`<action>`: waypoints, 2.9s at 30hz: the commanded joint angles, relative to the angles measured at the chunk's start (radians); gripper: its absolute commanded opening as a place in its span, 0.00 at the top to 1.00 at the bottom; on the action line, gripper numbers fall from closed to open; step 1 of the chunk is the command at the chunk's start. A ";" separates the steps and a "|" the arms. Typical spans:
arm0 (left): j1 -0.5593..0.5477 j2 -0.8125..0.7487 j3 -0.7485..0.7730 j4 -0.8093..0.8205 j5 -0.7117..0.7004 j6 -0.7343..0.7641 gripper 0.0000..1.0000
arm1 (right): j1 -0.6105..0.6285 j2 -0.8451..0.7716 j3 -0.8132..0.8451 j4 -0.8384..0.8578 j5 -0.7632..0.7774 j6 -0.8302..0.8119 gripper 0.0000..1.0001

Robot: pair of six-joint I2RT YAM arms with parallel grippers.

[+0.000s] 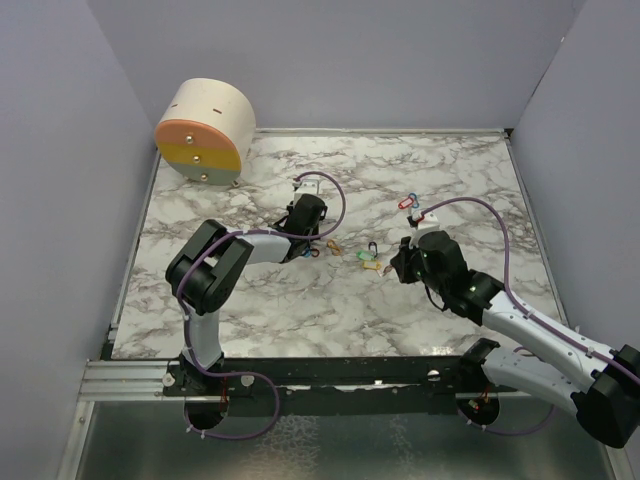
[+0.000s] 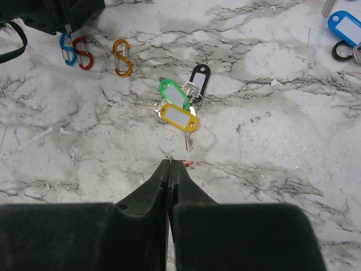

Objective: Put the keys on the keyring

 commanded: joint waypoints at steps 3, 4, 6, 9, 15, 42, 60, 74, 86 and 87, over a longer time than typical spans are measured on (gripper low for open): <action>-0.001 0.016 -0.027 -0.097 0.029 -0.007 0.74 | -0.002 -0.009 -0.001 0.023 -0.010 -0.008 0.99; -0.001 0.019 -0.026 -0.097 0.030 -0.006 0.75 | -0.003 -0.008 -0.001 0.023 -0.009 -0.008 0.99; -0.001 0.020 -0.025 -0.095 0.030 -0.006 0.83 | -0.002 -0.007 -0.001 0.022 -0.009 -0.010 0.99; -0.001 0.016 -0.027 -0.091 0.033 -0.005 0.94 | -0.003 -0.004 0.001 0.023 -0.011 -0.011 0.99; -0.001 -0.001 -0.033 -0.086 0.036 0.000 1.00 | -0.002 0.005 0.004 0.027 -0.013 -0.016 0.99; -0.034 -0.220 -0.079 -0.100 0.198 0.043 1.00 | -0.003 0.003 0.003 0.050 -0.060 -0.050 0.99; -0.164 -0.293 -0.056 -0.105 0.372 0.092 1.00 | -0.001 0.011 -0.001 0.076 -0.112 -0.079 0.99; -0.217 -0.305 -0.036 -0.069 0.470 0.072 1.00 | -0.001 0.017 -0.007 0.087 -0.128 -0.082 0.99; -0.260 -0.299 -0.007 -0.049 0.496 0.059 1.00 | -0.001 0.029 -0.003 0.089 -0.131 -0.084 0.99; -0.265 -0.296 -0.003 -0.049 0.497 0.059 1.00 | -0.001 0.029 -0.002 0.089 -0.131 -0.084 0.99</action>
